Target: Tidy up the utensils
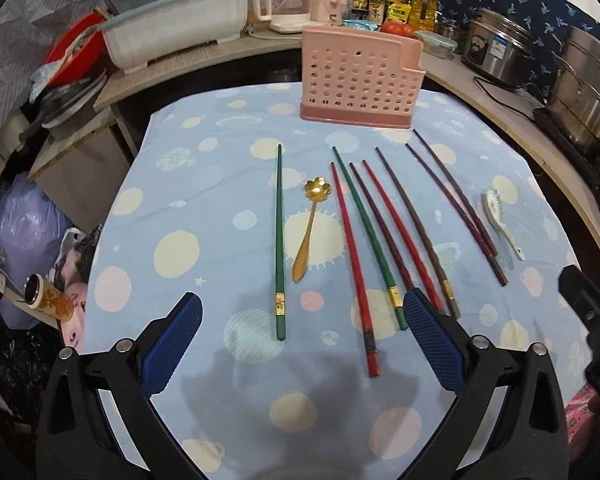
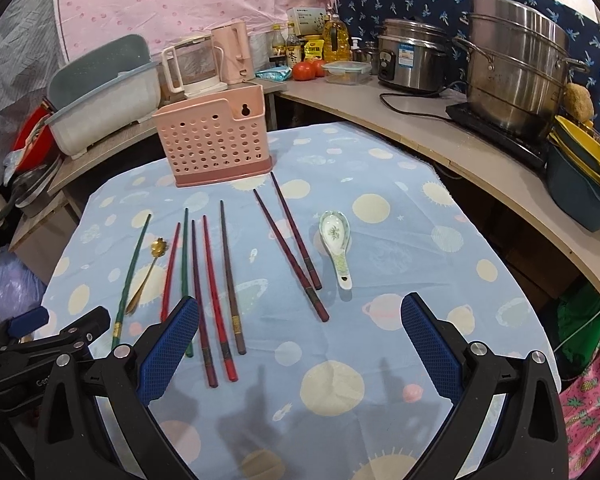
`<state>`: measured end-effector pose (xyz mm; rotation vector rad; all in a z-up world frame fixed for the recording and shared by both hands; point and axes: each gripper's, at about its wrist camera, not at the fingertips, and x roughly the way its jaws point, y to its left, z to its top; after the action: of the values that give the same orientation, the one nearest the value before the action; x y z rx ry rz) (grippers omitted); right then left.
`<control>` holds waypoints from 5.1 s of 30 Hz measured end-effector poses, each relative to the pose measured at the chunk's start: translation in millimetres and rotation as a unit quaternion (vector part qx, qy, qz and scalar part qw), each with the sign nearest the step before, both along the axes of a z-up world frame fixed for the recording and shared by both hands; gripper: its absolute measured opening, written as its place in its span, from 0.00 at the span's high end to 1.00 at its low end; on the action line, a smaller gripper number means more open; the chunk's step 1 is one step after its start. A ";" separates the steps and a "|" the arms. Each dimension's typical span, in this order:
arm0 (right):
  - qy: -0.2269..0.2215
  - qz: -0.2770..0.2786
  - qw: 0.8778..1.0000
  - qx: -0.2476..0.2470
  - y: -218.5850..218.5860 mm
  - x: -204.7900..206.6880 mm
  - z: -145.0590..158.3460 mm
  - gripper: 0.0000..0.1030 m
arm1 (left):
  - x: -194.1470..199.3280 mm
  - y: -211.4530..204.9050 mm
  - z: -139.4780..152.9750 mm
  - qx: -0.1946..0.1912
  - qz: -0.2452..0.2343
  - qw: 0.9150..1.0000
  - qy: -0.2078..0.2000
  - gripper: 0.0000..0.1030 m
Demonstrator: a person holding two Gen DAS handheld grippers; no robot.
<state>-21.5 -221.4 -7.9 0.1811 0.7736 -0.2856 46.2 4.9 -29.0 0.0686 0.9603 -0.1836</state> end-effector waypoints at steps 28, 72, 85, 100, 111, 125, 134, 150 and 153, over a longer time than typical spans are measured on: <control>0.045 -0.048 0.998 0.005 -50.6 44.7 -44.2 0.20 | 39.2 28.2 -66.8 -0.016 0.007 0.998 0.057 0.41; 0.064 0.029 0.996 0.058 -33.5 123.4 -74.2 0.92 | 43.1 27.9 -64.4 -0.055 -0.013 0.996 0.073 0.80; 0.070 0.035 0.993 0.092 -44.2 131.7 -93.1 0.96 | 39.7 26.1 -65.6 -0.061 -0.021 0.995 0.082 0.93; 0.074 0.019 0.993 0.090 -58.5 130.7 -92.2 0.78 | 38.5 27.4 -65.5 -0.063 -0.020 0.994 0.085 0.92; 0.085 0.034 0.994 0.058 -51.2 118.5 -97.4 0.93 | 36.8 30.1 -64.9 -0.073 -0.019 0.993 0.085 0.93; 0.015 0.059 0.996 0.069 -31.8 55.5 -36.6 0.93 | 5.7 43.4 -23.5 -0.088 -0.014 0.995 0.042 0.93; -0.048 0.070 0.994 0.068 -28.3 36.8 19.6 0.93 | 0.9 48.4 37.9 -0.101 -0.013 0.994 -0.027 0.93; -0.127 0.083 0.987 0.050 -36.6 75.6 104.4 0.93 | 62.3 28.4 147.0 -0.100 -0.032 0.984 -0.145 0.93; -0.141 0.083 0.985 0.053 -41.1 92.1 118.6 0.93 | 78.5 23.2 169.3 -0.107 -0.034 0.980 -0.165 0.93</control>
<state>70.7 -262.4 110.8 0.2496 0.5199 -0.0574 124.7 28.0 140.3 -0.0649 0.6036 -0.3276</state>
